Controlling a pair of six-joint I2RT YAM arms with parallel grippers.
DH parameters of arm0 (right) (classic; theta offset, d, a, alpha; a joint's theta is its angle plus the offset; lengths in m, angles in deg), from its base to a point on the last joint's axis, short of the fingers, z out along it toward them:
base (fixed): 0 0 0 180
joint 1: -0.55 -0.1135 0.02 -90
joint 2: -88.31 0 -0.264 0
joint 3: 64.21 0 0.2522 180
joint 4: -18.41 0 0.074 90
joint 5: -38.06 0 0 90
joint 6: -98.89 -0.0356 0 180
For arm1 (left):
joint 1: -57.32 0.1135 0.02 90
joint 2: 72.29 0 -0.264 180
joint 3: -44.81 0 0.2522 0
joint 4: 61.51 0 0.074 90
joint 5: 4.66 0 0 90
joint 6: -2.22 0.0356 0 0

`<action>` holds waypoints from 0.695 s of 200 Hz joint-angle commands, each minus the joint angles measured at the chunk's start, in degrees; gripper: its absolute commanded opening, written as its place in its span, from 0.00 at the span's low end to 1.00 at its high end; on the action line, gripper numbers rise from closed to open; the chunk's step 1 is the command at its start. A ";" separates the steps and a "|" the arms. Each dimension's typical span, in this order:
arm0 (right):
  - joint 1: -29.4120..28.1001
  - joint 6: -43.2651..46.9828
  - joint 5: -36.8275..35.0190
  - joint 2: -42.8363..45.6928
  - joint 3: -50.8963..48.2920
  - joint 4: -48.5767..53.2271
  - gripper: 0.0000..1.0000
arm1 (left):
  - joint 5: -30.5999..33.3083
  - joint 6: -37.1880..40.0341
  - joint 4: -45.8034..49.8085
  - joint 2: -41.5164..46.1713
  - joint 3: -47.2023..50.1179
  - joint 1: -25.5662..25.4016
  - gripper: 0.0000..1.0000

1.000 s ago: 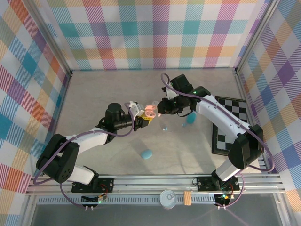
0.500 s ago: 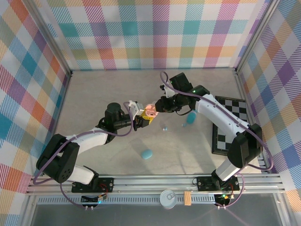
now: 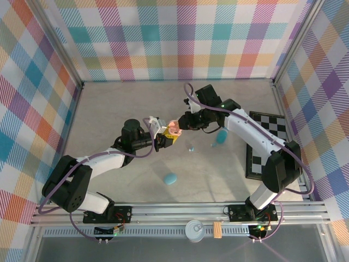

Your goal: Insert the wireless bluetooth earbuds into the charging case

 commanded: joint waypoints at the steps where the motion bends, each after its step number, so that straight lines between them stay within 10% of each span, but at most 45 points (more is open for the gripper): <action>1: -0.37 1.65 1.50 -0.60 -1.34 -2.07 0.18 | -1.31 -0.66 -4.17 0.78 -0.72 -0.64 0.26; 139: -0.98 5.59 1.87 2.38 -2.42 -2.34 0.35 | -0.83 -1.64 -5.61 0.16 -1.18 -0.64 0.26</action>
